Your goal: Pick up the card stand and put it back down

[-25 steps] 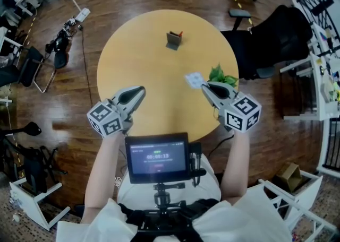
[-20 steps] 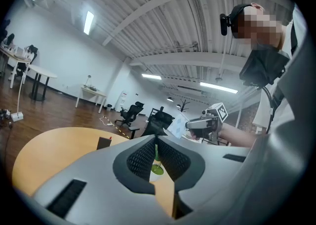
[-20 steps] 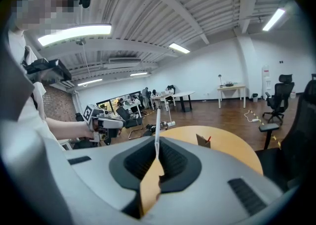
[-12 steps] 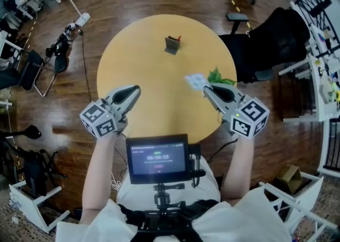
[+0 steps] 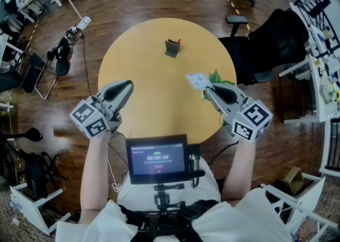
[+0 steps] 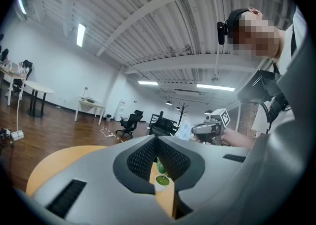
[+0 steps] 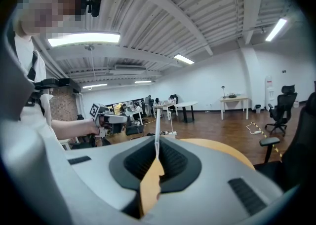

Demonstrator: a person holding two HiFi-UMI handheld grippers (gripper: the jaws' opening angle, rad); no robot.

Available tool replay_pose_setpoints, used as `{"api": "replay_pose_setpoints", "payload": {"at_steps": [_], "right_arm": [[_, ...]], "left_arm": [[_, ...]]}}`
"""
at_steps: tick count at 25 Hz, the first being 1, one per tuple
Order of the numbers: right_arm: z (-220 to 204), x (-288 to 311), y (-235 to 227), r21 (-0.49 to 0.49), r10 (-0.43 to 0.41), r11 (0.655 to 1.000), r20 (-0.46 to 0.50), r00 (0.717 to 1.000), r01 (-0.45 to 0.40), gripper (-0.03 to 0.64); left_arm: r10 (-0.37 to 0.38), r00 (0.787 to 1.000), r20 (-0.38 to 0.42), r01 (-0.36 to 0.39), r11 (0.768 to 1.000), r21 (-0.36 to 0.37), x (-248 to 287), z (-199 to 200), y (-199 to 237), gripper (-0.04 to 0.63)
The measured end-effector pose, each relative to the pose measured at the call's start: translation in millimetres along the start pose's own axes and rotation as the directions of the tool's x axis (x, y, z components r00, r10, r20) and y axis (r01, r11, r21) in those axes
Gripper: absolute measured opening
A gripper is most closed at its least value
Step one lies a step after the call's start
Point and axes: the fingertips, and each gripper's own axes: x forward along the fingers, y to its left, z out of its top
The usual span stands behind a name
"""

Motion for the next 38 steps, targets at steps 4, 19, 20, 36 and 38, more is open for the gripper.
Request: {"api": "replay_pose_setpoints", "payload": {"at_steps": [4, 19, 20, 36, 38], "right_arm": [[-1.1, 2.3, 5.6, -0.021, -0.001, 1.000, 0.007, 1.000, 0.001, 0.032], [-13.3, 4.5, -2.2, -0.017, -0.001, 1.000, -0.012, 1.000, 0.001, 0.032], [-13.6, 4.2, -2.2, -0.016, -0.001, 1.000, -0.011, 1.000, 0.001, 0.032], [-30.5, 7.2, -7.3, -0.028, -0.010, 1.000, -0.061, 0.998, 0.008, 0.032], [-35.7, 8.3, -8.2, -0.029, -0.013, 1.000, -0.078, 0.997, 0.011, 0.032]], "left_arm": [[0.002, 1.000, -0.001, -0.002, 1.000, 0.019, -5.9, 6.6, -7.3, 0.015], [-0.012, 1.000, -0.008, 0.012, 1.000, 0.009, 4.5, 0.3, -11.9, 0.012], [-0.016, 1.000, 0.000, 0.016, 1.000, -0.010, 4.8, -0.2, -11.0, 0.012], [0.009, 0.998, -0.055, -0.011, 1.000, -0.029, 8.6, -30.8, -0.8, 0.011], [0.010, 0.998, -0.068, -0.013, 0.999, -0.031, 9.0, -36.5, -1.3, 0.011]]}}
